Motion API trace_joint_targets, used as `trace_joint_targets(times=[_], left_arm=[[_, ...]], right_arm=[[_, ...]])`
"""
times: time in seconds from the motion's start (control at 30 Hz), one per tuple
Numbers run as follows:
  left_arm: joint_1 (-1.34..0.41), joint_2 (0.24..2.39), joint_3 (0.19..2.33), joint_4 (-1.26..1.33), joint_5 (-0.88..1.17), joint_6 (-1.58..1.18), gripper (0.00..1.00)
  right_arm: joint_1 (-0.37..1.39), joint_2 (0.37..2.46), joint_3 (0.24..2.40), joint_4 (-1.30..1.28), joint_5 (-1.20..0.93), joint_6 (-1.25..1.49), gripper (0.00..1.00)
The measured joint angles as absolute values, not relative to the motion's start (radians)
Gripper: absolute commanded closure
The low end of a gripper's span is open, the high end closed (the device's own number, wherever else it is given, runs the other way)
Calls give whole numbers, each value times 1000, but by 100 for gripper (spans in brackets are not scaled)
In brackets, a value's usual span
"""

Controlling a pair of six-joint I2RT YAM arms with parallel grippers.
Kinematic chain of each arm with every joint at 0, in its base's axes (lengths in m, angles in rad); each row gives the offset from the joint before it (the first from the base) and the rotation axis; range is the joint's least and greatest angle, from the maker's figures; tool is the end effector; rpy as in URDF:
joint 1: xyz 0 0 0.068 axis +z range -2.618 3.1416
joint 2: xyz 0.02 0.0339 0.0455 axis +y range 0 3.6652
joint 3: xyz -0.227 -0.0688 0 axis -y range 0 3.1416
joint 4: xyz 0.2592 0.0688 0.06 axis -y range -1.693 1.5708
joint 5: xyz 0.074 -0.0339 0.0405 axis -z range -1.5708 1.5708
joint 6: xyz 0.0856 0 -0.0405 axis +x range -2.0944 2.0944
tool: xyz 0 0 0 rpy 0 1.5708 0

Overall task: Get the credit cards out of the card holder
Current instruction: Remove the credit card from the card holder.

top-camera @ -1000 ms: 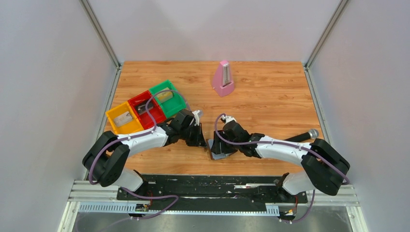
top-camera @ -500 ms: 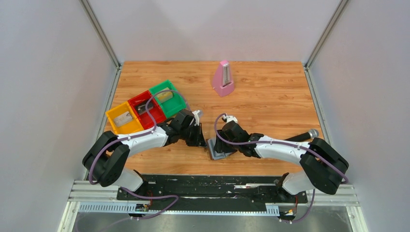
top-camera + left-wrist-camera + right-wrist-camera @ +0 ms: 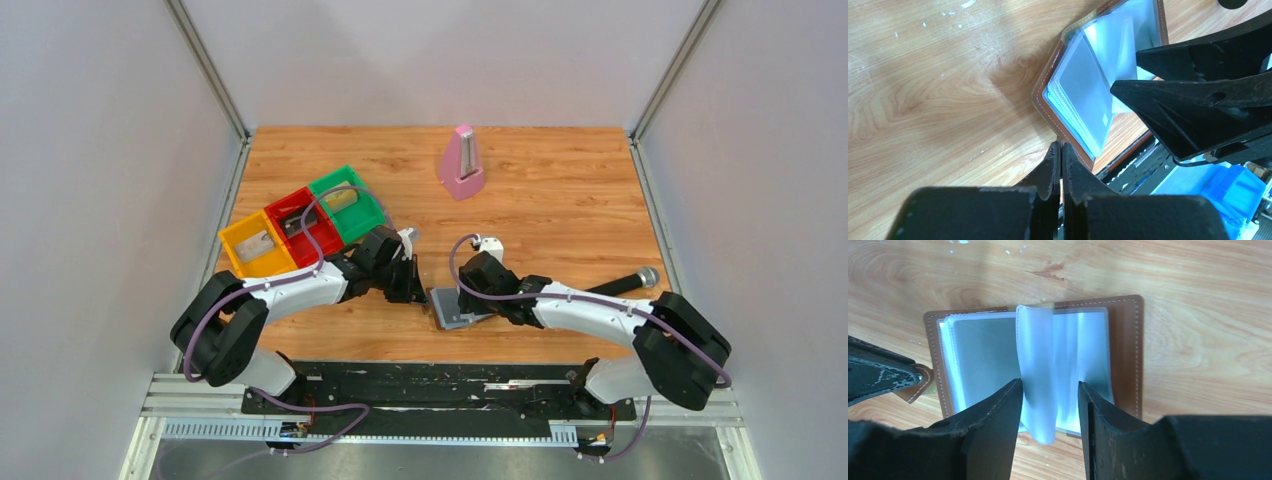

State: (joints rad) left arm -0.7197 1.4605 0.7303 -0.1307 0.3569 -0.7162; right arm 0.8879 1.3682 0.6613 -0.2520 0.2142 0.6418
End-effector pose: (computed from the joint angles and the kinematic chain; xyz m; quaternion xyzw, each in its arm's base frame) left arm 0.2274 -0.2391 0.0940 0.0633 0.9227 -0.3504 0.1481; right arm 0.2040 0.2220 0.0841 -0.0844 0.9449 0.1338 0.2866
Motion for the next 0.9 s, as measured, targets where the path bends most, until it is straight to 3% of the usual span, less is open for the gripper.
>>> trace_joint_targets(times=[0.53, 0.77, 0.9], left_arm=[[-720, 1460, 730, -130, 372, -717, 100], [-720, 1460, 730, -127, 387, -721, 100], [-720, 1460, 730, -121, 392, -723, 100]], right_arm=[[869, 1300, 702, -414, 309, 644, 58], [876, 1188, 733, -372, 195, 641, 60], [877, 1175, 733, -295, 118, 641, 56]])
